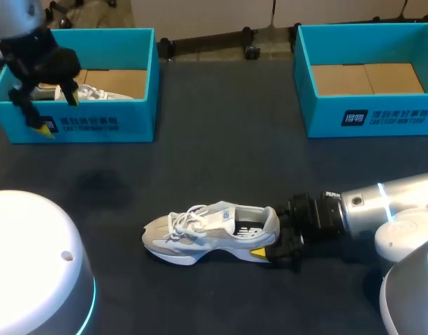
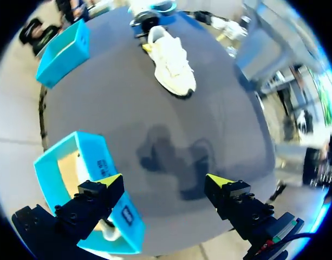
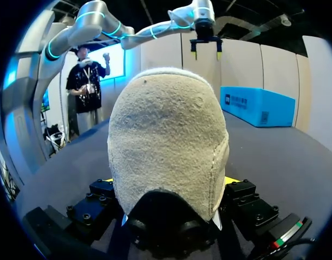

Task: Take the shoe out of the shoebox, open the shoe tongue, remove and reinsert the insole, then place the shoe into the shoebox

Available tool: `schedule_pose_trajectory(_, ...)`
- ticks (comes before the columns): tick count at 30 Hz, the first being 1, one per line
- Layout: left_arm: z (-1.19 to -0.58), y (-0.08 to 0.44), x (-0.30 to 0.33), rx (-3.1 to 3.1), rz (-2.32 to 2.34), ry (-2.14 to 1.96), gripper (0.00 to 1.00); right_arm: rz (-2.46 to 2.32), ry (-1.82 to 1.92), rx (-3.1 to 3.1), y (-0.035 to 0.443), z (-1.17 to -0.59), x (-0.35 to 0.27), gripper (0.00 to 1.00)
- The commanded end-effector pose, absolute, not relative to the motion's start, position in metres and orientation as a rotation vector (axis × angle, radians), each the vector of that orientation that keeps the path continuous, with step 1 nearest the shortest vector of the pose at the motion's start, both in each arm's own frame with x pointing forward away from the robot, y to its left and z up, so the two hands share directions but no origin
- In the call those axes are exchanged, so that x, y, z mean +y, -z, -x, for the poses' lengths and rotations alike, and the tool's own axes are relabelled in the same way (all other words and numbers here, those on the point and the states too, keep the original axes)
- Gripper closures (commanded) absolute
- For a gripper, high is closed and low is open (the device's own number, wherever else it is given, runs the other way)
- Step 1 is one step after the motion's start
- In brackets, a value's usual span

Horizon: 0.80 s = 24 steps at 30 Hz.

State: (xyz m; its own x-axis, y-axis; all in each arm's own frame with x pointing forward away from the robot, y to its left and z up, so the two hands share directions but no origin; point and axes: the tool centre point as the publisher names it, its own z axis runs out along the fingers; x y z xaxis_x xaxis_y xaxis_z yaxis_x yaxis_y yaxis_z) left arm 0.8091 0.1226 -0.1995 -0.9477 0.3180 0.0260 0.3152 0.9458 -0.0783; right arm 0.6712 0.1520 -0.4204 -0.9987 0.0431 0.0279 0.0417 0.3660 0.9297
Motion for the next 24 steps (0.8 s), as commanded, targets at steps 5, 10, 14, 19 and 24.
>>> schedule_pose_trajectory(5,-0.778,0.208,0.099,-3.201,-0.360,-0.185,0.00,-0.082,-1.763,2.596,0.420,-0.671,0.152,1.00)
schedule_pose_trajectory(10,-0.778,0.208,0.099,-3.201,-0.360,-0.185,0.00,-0.082,-1.763,2.596,0.420,-0.671,0.152,1.00)
schedule_pose_trajectory(14,-0.778,0.208,0.099,-3.201,-0.360,-0.185,0.00,-0.082,-1.763,2.596,0.420,-0.671,0.152,1.00)
schedule_pose_trajectory(19,-0.764,0.212,0.089,-3.147,-0.457,-0.197,0.00,-0.082,-1.763,2.596,0.420,-0.671,0.152,1.00)
schedule_pose_trajectory(24,-0.744,0.220,0.065,-3.005,-0.638,-0.172,0.00,-0.082,-1.763,2.596,0.420,-0.671,0.152,1.00)
